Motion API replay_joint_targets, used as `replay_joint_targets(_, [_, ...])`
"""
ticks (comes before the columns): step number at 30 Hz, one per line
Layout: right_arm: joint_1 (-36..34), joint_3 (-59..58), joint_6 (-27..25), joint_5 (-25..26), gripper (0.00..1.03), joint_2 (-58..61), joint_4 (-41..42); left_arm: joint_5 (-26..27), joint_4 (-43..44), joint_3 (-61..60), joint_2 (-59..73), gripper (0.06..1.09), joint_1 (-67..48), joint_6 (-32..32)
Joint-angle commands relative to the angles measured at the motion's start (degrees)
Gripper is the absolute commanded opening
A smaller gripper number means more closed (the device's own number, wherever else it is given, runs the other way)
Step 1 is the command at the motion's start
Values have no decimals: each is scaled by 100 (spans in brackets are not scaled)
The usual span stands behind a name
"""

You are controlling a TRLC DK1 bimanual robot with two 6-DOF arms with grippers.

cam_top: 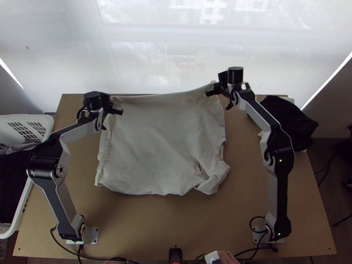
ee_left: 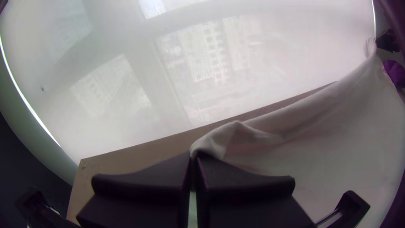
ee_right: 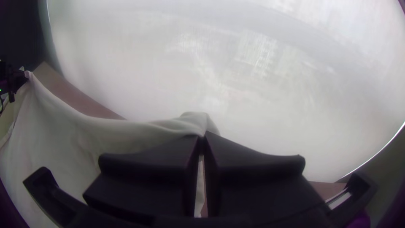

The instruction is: Fold the t-shirt

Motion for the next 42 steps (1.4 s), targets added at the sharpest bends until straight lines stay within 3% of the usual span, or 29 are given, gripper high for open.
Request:
replay_joint_targets(1, [-24,472,-12,18,3,568,-34,81,-21,492,638,9,59,175])
replay_joint_targets(15, [55,498,49,45,3,586,-210,107,-65,809,963,9,314,-353])
replay_joint_targets(25, [257,252,49,53,3,217,-219,1382,-1708,958,-74,9,261,-1179])
replay_joint_targets(42, [380,-820,49,45,3,-935,-272,1487,-1946,958,-223,9,797,-432])
